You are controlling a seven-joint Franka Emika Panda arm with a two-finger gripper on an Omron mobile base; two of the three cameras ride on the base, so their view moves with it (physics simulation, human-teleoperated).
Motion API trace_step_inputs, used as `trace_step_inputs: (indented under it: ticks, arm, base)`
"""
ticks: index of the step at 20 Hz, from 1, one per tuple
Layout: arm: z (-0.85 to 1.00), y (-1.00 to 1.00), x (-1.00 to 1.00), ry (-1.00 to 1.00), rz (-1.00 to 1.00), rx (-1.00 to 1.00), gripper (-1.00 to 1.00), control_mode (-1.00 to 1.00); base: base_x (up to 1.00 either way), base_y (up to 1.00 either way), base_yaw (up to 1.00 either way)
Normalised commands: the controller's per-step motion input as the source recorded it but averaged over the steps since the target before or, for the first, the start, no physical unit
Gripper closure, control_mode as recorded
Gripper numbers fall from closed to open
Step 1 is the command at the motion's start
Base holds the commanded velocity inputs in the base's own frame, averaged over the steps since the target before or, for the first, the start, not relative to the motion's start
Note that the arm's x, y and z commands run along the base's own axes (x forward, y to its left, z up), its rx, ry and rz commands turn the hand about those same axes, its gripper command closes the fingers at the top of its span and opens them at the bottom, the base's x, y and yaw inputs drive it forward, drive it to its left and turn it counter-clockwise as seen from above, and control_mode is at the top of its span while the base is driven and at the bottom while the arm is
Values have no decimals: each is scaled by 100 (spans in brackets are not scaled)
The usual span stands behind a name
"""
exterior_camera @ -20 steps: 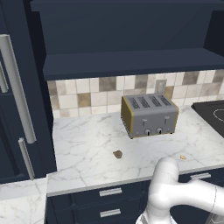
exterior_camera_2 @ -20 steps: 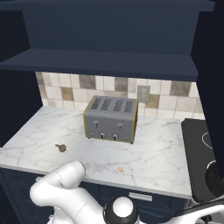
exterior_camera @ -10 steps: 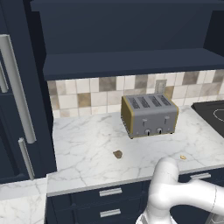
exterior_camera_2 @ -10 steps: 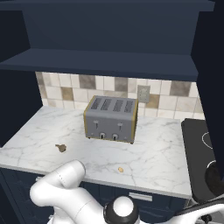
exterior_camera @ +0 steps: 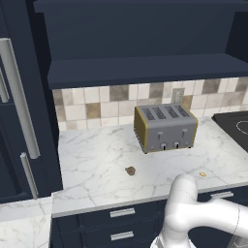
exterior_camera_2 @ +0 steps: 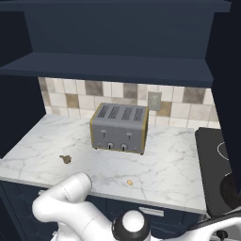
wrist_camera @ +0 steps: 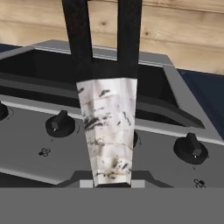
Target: Pick the pan from the cabinet and place it on the stove. Then turn on the stove burner for the pan.
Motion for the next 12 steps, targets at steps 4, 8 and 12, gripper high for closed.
trace_step_inputs:
  ticks: [4,8,12]
  arm:
    - [0,-4,14,0,0,3,100,-100]
    - [0,-4,16,0,0,2,100,-100]
    - [0,-11,12,1,0,3,100,-100]
  base:
    - [0,0,0]
    - [0,0,0]
    - [0,0,0]
